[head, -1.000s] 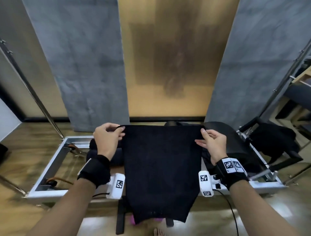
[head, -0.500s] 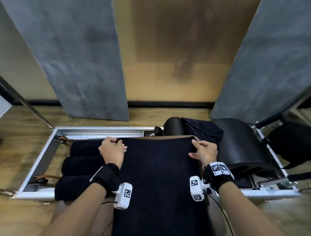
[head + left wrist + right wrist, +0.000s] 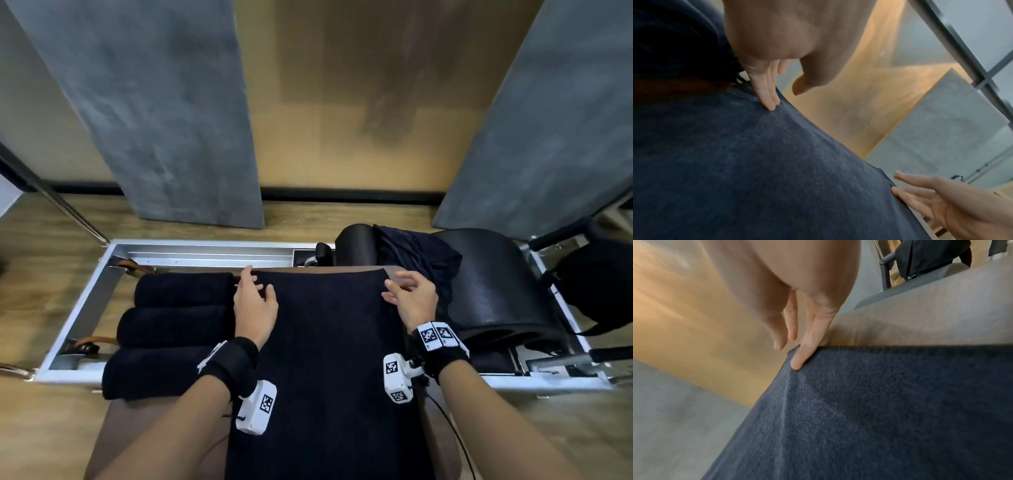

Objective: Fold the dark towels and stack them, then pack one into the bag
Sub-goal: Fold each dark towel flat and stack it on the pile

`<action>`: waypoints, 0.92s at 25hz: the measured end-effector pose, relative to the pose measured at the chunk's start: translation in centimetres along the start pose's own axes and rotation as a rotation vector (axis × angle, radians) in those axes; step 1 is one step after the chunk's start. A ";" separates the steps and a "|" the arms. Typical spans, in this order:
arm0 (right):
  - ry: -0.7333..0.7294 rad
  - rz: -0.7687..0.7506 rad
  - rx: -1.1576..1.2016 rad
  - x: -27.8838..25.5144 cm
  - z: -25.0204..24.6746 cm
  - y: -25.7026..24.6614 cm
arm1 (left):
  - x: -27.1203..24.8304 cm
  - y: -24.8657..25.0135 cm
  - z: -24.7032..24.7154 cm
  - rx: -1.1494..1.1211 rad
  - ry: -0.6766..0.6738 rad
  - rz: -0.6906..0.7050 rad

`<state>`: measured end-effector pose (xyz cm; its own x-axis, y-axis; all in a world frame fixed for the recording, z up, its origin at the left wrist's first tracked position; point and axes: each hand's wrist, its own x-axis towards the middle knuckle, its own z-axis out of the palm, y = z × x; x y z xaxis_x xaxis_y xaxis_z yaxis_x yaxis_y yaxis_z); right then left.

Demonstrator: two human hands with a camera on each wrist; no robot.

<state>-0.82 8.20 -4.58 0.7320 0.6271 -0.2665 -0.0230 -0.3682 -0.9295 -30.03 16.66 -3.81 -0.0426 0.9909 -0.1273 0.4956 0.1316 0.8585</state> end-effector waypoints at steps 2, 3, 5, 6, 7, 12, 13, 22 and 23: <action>-0.017 -0.044 -0.006 -2.2 -1.0 0.2 | -2.3 -0.2 -0.7 0.014 0.002 0.067; -0.031 -0.059 -0.021 -3.5 -1.6 0.4 | -3.7 -0.4 -1.1 0.021 0.009 0.094; -0.074 -0.080 -0.051 -6.5 -2.9 1.2 | -6.8 -1.3 -2.2 0.027 0.002 0.139; -0.095 -0.086 -0.067 -8.2 -3.7 1.8 | -8.4 -1.9 -2.8 0.033 -0.009 0.147; -0.107 -0.089 -0.087 -9.4 -4.3 2.3 | -9.6 -2.5 -3.3 0.050 -0.025 0.149; -0.087 -0.091 -0.313 -16.9 -9.2 5.7 | -17.3 -6.3 -7.0 0.139 -0.082 0.081; -0.084 -0.075 -0.409 -18.0 -10.2 6.7 | -18.6 -7.1 -7.6 0.156 -0.080 0.063; -0.048 -0.026 -0.664 -23.9 -12.9 11.3 | -26.3 -11.3 -10.4 0.385 -0.079 0.043; -0.042 -0.036 -0.662 -23.9 -13.0 11.4 | -26.4 -11.3 -10.4 0.386 -0.074 0.063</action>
<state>-9.75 -19.88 -5.48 0.6969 0.6681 -0.2608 0.4335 -0.6821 -0.5889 -43.55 -10.77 -5.01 0.0537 0.9904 -0.1277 0.7855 0.0371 0.6177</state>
